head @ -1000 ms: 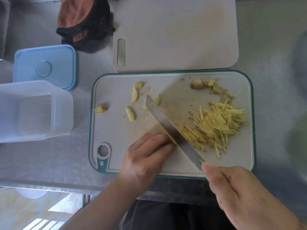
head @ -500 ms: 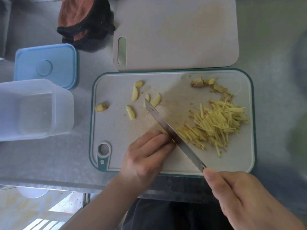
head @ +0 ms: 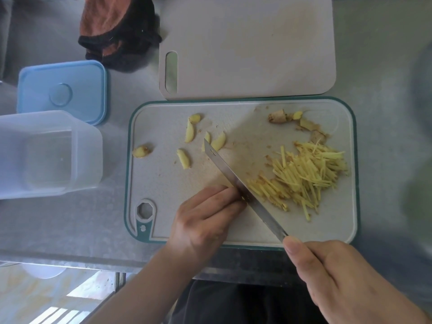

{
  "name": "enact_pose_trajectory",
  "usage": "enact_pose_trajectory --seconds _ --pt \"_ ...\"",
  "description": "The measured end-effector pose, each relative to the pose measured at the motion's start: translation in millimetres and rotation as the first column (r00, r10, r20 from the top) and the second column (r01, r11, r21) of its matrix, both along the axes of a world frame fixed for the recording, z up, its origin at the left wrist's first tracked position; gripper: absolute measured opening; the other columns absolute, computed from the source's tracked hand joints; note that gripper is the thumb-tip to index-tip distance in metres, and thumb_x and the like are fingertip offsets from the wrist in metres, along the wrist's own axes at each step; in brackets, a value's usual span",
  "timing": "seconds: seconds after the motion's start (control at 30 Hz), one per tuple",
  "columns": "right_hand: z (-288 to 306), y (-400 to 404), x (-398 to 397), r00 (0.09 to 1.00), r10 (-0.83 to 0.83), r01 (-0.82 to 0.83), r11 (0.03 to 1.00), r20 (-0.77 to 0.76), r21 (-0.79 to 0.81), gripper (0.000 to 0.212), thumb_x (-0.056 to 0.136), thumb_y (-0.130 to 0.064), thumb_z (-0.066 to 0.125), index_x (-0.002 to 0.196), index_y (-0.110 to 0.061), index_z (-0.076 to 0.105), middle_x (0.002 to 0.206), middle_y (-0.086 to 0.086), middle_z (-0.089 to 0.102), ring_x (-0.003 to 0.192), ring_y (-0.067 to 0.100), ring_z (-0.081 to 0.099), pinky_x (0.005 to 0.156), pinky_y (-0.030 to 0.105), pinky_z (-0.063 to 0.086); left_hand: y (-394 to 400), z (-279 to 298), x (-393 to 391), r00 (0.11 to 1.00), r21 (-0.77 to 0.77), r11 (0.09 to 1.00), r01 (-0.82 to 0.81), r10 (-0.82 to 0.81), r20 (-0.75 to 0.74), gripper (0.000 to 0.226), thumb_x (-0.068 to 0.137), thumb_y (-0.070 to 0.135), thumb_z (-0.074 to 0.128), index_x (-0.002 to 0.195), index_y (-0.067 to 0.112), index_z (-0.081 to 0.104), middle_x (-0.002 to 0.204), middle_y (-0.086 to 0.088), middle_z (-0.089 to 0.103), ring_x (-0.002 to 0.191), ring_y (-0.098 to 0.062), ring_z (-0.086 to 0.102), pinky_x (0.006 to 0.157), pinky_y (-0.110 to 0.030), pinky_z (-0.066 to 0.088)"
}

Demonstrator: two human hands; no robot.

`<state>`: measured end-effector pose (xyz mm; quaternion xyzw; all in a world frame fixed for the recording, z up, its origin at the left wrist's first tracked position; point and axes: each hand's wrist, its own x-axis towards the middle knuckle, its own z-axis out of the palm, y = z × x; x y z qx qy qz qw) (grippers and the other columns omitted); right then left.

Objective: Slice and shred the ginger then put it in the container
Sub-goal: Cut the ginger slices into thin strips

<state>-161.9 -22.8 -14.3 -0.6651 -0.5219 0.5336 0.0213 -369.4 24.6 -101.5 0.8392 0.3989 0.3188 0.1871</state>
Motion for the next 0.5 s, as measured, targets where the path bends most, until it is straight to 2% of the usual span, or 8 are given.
enact_pose_trajectory --seconds 0.13,0.27,0.37,0.5 --pt "-2 1 1 1.000 0.002 -0.002 1.000 -0.022 -0.001 0.080 0.066 -0.087 0.014 0.068 -0.011 0.041 0.047 0.001 0.042 0.048 0.011 0.045 0.047 0.020 0.033 0 1 0 1.000 -0.004 1.000 -0.006 0.006 0.009 0.022 0.101 0.000 0.058 0.093 -0.006 0.077 0.104 -0.016 0.074 0.098 -0.025 0.070 0.091 -0.026 0.054" --pt "-6 1 -1 1.000 -0.001 0.001 1.000 -0.002 -0.008 0.081 0.066 -0.088 0.012 0.067 -0.013 0.041 0.048 0.003 0.043 0.046 0.010 0.043 0.047 0.021 0.032 0 0 0 1.000 -0.008 1.000 -0.009 0.009 0.009 0.021 0.101 0.000 0.059 0.094 -0.006 0.078 0.104 -0.016 0.074 0.099 -0.026 0.071 0.093 -0.026 0.054" --pt "-10 2 -4 1.000 -0.013 0.013 1.000 -0.011 -0.017 0.079 0.068 -0.087 0.014 0.059 -0.012 0.036 0.046 0.001 0.038 0.043 0.010 0.038 0.046 0.022 0.029 0 -1 -1 1.000 -0.008 1.000 -0.019 0.019 0.003 0.021 0.101 0.001 0.059 0.093 -0.005 0.078 0.103 -0.016 0.075 0.098 -0.026 0.071 0.094 -0.025 0.054" --pt "-14 18 -18 1.000 0.003 -0.003 0.998 -0.006 0.068 0.073 0.076 -0.081 0.014 0.051 -0.014 0.028 0.044 0.001 0.033 0.042 0.012 0.034 0.045 0.021 0.026 0 -3 -2 1.000 0.001 1.000 -0.014 0.014 -0.012 0.012 0.094 -0.002 0.067 0.092 -0.005 0.078 0.103 -0.016 0.075 0.098 -0.026 0.071 0.090 -0.029 0.056"
